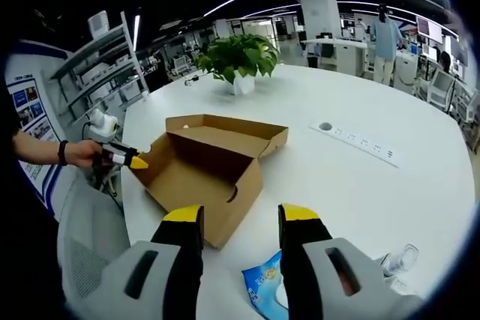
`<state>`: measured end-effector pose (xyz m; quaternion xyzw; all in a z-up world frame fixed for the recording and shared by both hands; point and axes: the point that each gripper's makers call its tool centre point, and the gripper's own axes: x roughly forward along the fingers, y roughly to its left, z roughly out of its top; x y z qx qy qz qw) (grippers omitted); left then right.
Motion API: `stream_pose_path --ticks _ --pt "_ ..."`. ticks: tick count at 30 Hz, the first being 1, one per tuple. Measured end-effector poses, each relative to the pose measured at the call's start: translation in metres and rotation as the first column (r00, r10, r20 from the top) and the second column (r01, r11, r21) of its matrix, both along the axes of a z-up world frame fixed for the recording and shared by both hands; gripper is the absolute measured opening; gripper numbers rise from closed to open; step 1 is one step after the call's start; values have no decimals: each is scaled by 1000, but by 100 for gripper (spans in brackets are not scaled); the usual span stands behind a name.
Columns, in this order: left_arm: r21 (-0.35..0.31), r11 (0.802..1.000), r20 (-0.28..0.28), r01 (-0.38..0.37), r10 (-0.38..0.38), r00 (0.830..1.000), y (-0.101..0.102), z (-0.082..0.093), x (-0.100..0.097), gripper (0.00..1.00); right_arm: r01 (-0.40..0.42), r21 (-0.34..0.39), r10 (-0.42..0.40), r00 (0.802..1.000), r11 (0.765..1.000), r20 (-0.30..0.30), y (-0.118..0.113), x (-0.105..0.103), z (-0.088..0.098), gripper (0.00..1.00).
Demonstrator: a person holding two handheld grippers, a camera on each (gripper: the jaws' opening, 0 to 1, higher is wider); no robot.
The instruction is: Operate the shoe box by opening the lid, removing the specified soft item, and placing it in the target area until the item is outside and the box remains undamaged.
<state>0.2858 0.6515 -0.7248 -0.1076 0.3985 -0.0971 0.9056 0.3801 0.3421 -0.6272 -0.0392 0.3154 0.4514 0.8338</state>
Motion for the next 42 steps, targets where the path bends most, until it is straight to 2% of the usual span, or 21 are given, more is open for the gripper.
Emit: stream_pose_path --ticks 10,19,26,31,42 --pt "-3 1000 -8 24 -24 1000 -1 0 -1 24 -4 3 4 1000 1000 -8 14 5 -3 36" --pt "-2 998 -11 62 -62 998 -3 0 -8 23 35 10 -35 999 999 -4 28 28 -5 35" --pt "-11 997 -14 83 -83 996 -5 0 -13 22 69 9 -68 997 998 -24 37 43 -13 35" --pt "-44 997 -17 59 -60 998 -5 1 -15 22 87 26 -86 996 996 -34 45 51 -14 34" --pt "-35 996 -20 83 -84 996 -7 0 -18 21 140 -19 -140 988 990 -62 55 81 -36 34"
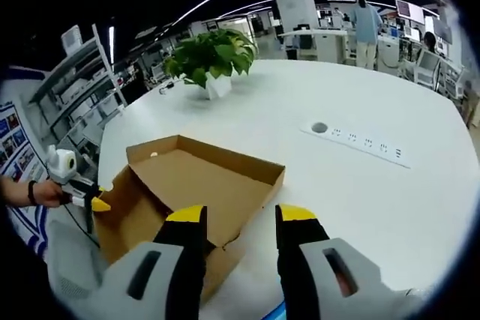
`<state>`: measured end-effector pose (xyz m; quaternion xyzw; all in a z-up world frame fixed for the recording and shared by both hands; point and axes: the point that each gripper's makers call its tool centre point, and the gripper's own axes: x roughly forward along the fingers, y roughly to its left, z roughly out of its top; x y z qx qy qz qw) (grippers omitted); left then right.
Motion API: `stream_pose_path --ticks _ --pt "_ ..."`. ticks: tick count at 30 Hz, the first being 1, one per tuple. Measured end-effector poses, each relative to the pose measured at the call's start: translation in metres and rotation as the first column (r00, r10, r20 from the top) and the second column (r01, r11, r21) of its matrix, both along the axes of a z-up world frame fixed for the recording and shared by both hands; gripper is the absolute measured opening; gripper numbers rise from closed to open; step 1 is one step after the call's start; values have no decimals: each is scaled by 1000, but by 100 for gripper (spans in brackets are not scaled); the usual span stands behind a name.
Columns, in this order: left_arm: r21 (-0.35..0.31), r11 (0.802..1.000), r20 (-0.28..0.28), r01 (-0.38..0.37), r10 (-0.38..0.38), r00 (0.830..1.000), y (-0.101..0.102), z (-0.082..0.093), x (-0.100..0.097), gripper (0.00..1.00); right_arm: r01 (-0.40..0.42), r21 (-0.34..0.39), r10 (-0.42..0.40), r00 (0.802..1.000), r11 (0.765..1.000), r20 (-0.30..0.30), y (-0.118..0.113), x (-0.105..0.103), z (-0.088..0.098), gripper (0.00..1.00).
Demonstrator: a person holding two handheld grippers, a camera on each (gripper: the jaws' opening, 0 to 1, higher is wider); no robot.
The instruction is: Operate the shoe box by opening the lid, removing the specified soft item, and placing it in the target area until the item is outside and the box remains undamaged.
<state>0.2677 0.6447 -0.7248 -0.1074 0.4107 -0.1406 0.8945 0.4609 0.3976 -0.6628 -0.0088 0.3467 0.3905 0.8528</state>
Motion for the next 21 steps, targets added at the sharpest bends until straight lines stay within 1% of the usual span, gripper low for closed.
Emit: stream_pose_path --ticks 5,12,16,17,19,21 --pt "-1 1000 1 2 -2 1000 1 -1 1 21 31 -23 -32 999 999 -28 5 13 -15 33" --pt "7 1000 2 0 0 1000 3 -2 1 20 97 -23 -99 993 995 -60 16 30 -32 33" --pt "7 1000 1 -3 3 1000 4 -4 1 20 129 -35 -132 988 991 -86 20 29 -40 32" --pt "7 1000 1 -5 5 1000 4 -4 2 20 159 -34 -161 982 987 -98 20 30 -43 32" --pt "6 1000 2 -11 11 1000 4 -4 1 20 161 -37 -164 981 986 -100 22 32 -48 32" --pt "6 1000 4 -16 16 1000 3 -4 0 20 171 -57 -177 978 984 -110 23 28 -53 31"
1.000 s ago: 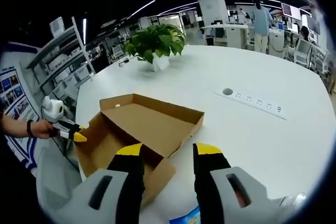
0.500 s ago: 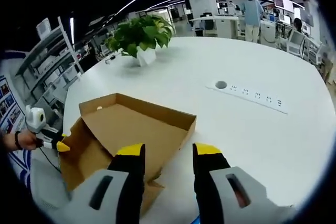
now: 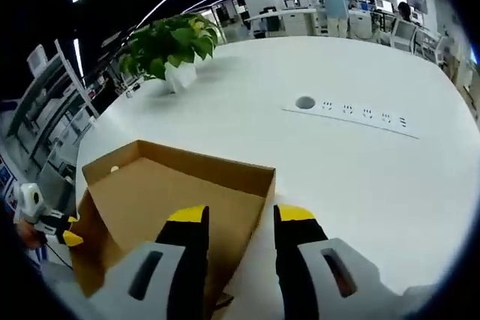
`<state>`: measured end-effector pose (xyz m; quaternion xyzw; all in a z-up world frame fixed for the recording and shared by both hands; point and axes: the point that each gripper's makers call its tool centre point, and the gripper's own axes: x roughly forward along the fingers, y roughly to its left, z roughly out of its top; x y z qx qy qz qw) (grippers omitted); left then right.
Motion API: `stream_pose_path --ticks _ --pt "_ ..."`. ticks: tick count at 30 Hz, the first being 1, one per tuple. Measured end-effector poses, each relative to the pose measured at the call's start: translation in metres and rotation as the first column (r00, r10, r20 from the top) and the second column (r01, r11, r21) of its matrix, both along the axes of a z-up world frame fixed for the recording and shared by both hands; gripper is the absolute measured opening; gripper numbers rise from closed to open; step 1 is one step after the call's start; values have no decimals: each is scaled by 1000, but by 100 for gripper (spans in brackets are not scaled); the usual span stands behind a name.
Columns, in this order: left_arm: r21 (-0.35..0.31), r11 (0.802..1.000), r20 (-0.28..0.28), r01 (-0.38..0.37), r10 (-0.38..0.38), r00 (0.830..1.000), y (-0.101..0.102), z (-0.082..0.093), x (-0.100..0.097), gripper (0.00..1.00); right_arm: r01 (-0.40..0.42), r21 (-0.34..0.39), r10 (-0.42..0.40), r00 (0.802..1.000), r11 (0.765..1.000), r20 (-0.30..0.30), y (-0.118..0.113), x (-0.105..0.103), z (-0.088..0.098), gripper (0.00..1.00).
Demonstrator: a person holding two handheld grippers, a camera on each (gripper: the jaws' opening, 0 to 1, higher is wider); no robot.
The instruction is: Operate the shoe box by opening the lid, removing the specified soft item, and placing it in the target area until the item is outside and the box remains undamaged.
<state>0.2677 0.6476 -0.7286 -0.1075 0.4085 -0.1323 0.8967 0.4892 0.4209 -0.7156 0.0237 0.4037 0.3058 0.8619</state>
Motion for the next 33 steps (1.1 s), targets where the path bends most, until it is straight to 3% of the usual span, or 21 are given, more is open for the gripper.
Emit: stream_pose_path --ticks 5,14,17,22,33 --pt "-4 1000 0 -5 5 1000 1 -1 2 19 70 20 -70 997 997 -33 1 -1 -2 27" --pt "3 1000 -2 3 -3 1000 2 -3 1 19 93 -36 -95 993 995 -71 -3 -9 -11 14" --pt "39 998 1 44 -44 999 -3 -4 -1 19 67 -109 -72 997 992 -42 -9 -12 -11 10" --pt "47 998 -2 47 -47 999 -5 -4 -1 19 86 -140 -89 996 986 -17 -14 -5 -5 7" --pt "92 995 -15 43 -42 999 -5 -5 1 18 144 -121 -141 990 982 26 -23 6 20 3"
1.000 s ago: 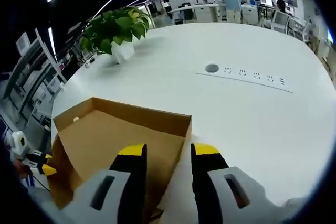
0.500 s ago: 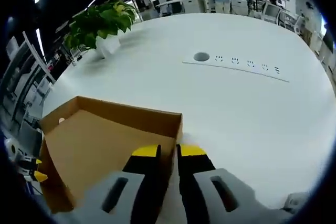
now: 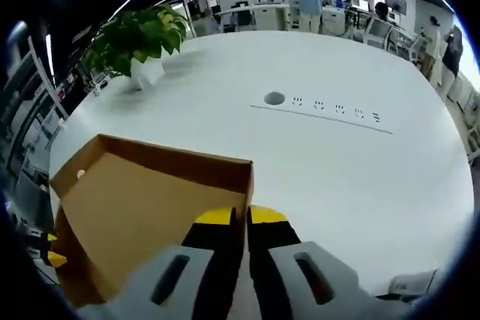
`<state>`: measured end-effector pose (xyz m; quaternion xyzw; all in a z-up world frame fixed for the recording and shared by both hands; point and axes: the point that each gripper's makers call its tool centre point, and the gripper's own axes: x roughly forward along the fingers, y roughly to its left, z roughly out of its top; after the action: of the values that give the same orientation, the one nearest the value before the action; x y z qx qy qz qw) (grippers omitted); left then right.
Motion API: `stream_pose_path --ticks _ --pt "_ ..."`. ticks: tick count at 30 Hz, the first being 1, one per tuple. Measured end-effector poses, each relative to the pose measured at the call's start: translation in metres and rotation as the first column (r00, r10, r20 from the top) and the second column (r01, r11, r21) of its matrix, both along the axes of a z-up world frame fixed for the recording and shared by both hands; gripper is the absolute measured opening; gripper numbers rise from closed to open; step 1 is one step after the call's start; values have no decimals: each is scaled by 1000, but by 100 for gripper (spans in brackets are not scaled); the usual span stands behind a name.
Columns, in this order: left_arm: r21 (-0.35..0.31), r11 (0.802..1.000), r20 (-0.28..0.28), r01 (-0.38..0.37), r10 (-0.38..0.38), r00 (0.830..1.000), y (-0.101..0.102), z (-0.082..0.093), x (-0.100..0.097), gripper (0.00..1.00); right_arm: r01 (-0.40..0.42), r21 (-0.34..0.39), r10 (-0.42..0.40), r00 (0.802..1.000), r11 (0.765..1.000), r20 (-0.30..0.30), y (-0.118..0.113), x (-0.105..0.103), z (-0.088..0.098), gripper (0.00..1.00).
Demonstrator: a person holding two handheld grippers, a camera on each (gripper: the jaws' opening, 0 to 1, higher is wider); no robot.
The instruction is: Operate the shoe box by opening the lid, removing the specified soft item, and placing it in the target area until the item is outside and the box remains undamaged.
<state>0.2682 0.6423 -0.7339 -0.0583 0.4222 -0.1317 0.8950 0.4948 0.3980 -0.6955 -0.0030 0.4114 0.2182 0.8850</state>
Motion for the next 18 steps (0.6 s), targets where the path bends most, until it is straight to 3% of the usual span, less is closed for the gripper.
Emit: stream_pose_path --ticks 14,18 --pt "69 994 -10 -81 81 997 6 0 6 11 -21 21 20 996 1000 83 -6 6 35 3" --pt "97 989 -12 -109 111 994 11 -1 9 7 -61 -12 62 992 998 108 -7 0 42 3"
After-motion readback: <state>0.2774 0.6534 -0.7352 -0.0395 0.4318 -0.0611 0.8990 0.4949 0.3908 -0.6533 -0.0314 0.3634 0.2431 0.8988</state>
